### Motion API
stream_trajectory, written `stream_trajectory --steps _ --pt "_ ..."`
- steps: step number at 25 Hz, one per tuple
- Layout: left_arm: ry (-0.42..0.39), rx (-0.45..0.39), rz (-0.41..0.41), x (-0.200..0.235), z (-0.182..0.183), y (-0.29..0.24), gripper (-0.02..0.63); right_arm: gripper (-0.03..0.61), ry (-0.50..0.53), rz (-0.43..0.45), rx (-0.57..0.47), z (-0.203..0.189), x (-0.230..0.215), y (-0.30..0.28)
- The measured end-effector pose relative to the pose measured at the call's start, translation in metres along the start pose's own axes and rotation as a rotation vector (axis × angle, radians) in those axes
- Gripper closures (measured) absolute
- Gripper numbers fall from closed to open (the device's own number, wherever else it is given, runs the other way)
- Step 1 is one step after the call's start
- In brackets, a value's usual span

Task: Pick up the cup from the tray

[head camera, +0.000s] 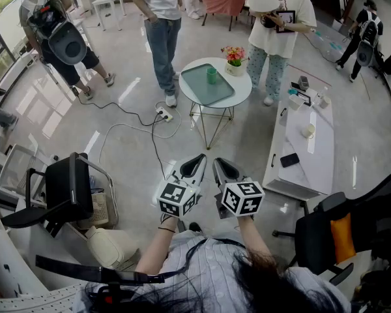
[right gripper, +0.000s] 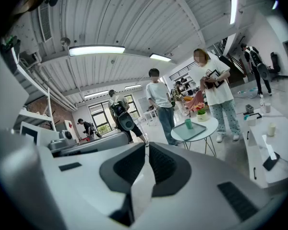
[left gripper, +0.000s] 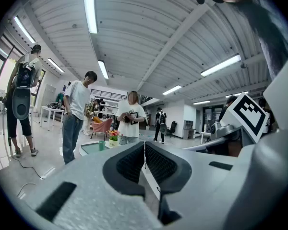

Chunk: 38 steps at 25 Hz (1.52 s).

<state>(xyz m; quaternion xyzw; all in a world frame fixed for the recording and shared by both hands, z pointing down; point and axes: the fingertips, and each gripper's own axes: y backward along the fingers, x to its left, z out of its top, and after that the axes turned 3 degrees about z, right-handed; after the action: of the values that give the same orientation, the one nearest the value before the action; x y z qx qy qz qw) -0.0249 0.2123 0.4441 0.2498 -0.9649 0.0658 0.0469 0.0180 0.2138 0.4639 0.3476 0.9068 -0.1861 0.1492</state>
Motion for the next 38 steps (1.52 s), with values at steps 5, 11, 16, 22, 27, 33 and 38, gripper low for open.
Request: stream_trajectory --steps 5,11,16,22,27,33,38 --pt "0.009 -0.008 0.009 0.007 -0.001 0.002 0.597 0.531 0.005 -0.009 0.001 -0.001 -0.001 -0.002" --pt "0.025 -0.004 0.012 0.012 -0.003 0.004 0.597 0.529 0.015 -0.021 -0.002 0.001 0.002 -0.001" --pt "0.035 -0.001 0.020 0.018 -0.005 -0.001 0.597 0.529 0.023 -0.020 0.010 0.001 -0.002 -0.006" --pt "0.045 0.025 0.029 0.029 -0.014 -0.017 0.597 0.529 -0.007 -0.010 0.020 0.000 -0.016 -0.020" --pt "0.048 0.049 0.037 0.046 -0.016 -0.046 0.597 0.529 -0.015 -0.003 0.033 0.010 -0.038 -0.045" --pt "0.034 0.065 0.045 0.072 -0.002 -0.096 0.597 0.529 -0.022 0.011 0.034 0.042 -0.077 -0.086" --pt "0.059 0.084 0.083 0.098 0.002 -0.141 0.597 0.529 -0.018 0.036 0.064 0.061 -0.110 -0.121"
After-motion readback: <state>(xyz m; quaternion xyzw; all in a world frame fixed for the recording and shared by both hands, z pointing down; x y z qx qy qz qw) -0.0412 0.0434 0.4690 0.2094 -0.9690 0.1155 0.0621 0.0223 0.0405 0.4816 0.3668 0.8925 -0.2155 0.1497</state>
